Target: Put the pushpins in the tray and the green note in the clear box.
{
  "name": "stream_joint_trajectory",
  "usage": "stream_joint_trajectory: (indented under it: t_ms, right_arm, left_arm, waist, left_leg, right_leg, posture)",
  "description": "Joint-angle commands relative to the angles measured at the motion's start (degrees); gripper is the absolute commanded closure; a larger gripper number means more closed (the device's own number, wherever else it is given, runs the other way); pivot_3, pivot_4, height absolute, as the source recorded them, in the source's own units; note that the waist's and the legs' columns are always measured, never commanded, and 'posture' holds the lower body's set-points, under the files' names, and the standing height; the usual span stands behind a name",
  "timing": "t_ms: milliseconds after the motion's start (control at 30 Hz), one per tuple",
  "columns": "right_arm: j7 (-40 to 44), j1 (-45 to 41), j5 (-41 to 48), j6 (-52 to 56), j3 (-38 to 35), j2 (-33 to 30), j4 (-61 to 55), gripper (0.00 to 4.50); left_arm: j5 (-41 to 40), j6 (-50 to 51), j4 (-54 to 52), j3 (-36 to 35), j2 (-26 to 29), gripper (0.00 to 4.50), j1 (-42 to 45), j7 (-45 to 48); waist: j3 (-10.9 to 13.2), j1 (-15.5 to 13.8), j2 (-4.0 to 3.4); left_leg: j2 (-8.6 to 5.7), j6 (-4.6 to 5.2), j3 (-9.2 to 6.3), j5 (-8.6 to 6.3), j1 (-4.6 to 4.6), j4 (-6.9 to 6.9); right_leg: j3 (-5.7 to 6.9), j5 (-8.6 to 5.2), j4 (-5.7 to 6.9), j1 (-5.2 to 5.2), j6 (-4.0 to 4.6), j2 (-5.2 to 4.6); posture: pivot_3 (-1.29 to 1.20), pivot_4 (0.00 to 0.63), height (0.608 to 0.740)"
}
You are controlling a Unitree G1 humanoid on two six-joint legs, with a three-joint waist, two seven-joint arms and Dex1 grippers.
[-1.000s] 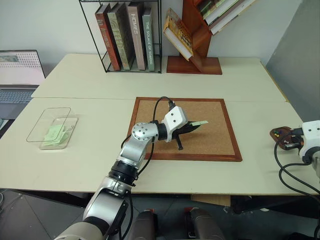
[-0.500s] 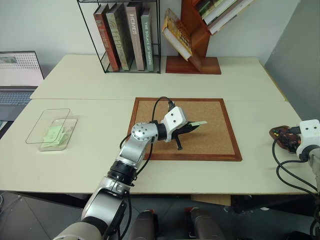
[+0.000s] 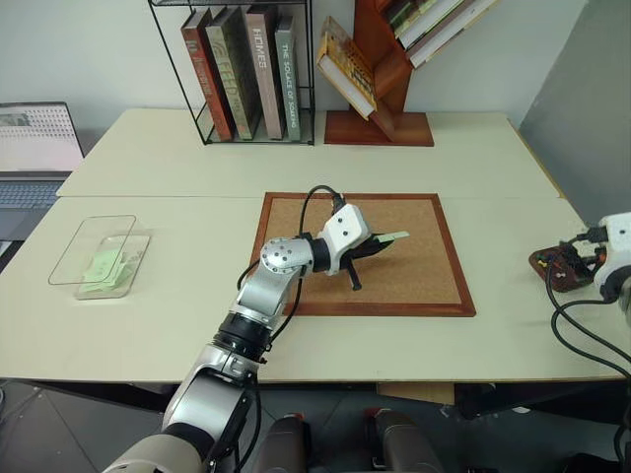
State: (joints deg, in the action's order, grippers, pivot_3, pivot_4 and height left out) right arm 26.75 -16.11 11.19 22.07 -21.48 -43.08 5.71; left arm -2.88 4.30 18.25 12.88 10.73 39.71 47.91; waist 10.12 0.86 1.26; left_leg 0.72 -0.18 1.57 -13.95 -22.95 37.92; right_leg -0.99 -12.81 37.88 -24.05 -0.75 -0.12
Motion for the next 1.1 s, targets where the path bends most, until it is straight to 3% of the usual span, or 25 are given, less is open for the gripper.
stream_joint_trajectory:
  t_ms: [33,233,333,500,667,833,1100]
  right_arm:
    - [7.7,0.0,6.0,-3.9,1.0,0.9,-9.2,1.07]
    - [19.1,-3.2,11.4,-1.4,14.1,2.6,-20.7,1.07]
    - [23.2,-7.8,12.0,1.3,21.8,4.4,-21.6,1.07]
    - [25.4,-14.5,9.9,3.5,30.0,8.5,-18.9,1.07]
    - [24.2,-19.9,8.2,5.1,34.3,14.1,-15.7,1.07]
    - [23.8,-21.9,9.7,8.4,33.9,17.6,-16.0,1.07]
    - [22.9,-21.6,9.4,9.8,33.4,18.4,-17.3,1.07]
  left_arm:
    - [-0.2,2.9,-4.0,-3.1,1.3,4.5,1.8,-4.1]
    - [1.2,13.2,-15.6,-9.5,11.5,4.5,-3.6,-9.0]
    - [0.0,19.9,-22.5,-14.7,17.4,4.5,-8.9,-10.2]
    - [-2.6,29.0,-28.6,-26.8,25.3,4.5,-15.5,-13.0]
    - [-2.8,31.1,-22.5,-36.8,31.4,4.5,-18.3,-17.0]
    - [-2.4,29.4,-14.0,-38.2,33.8,4.5,-17.3,-19.5]
    - [-1.5,27.9,-10.1,-40.4,34.2,4.5,-18.9,-25.2]
  waist:
    - [0.0,0.2,0.04]
    - [0.1,1.3,0.12]
    - [0.1,2.2,0.17]
    - [0.3,1.0,0.5]
    - [0.3,0.6,0.56]
    - [0.3,0.3,0.56]
    - [0.2,0.3,0.74]
  left_leg:
    - [0.01,0.0,-0.06,0.0,-0.01,0.0]
    - [0.09,-0.01,-0.03,0.0,0.01,-0.04]
    - [0.18,-0.01,0.09,-0.01,0.1,-0.1]
    - [0.25,-0.02,-0.15,0.0,0.02,-0.03]
    - [0.17,-0.02,-0.14,0.0,-0.01,-0.05]
    - [0.03,-0.02,-0.17,0.0,-0.03,-0.05]
    - [0.02,-0.02,-0.13,-0.01,-0.03,-0.09]
  right_leg:
    - [0.0,0.0,0.0,0.01,0.0,0.01]
    - [0.0,0.0,0.0,-0.02,0.0,0.05]
    - [-0.05,0.0,0.01,-0.03,0.01,0.05]
    - [0.05,-0.01,0.03,-0.05,0.03,-0.05]
    - [0.08,-0.02,-0.04,-0.05,0.05,-0.32]
    - [0.14,-0.02,-0.04,-0.04,0.06,-0.54]
    - [0.23,-0.02,-0.04,-0.07,0.09,-0.75]
  posture:
    - [0.0,0.15,0.74]
    - [0.0,0.15,0.74]
    - [0.0,0.15,0.74]
    - [0.0,0.15,0.74]
    - [0.0,0.15,0.74]
    - [0.0,0.15,0.74]
    - [0.0,0.15,0.74]
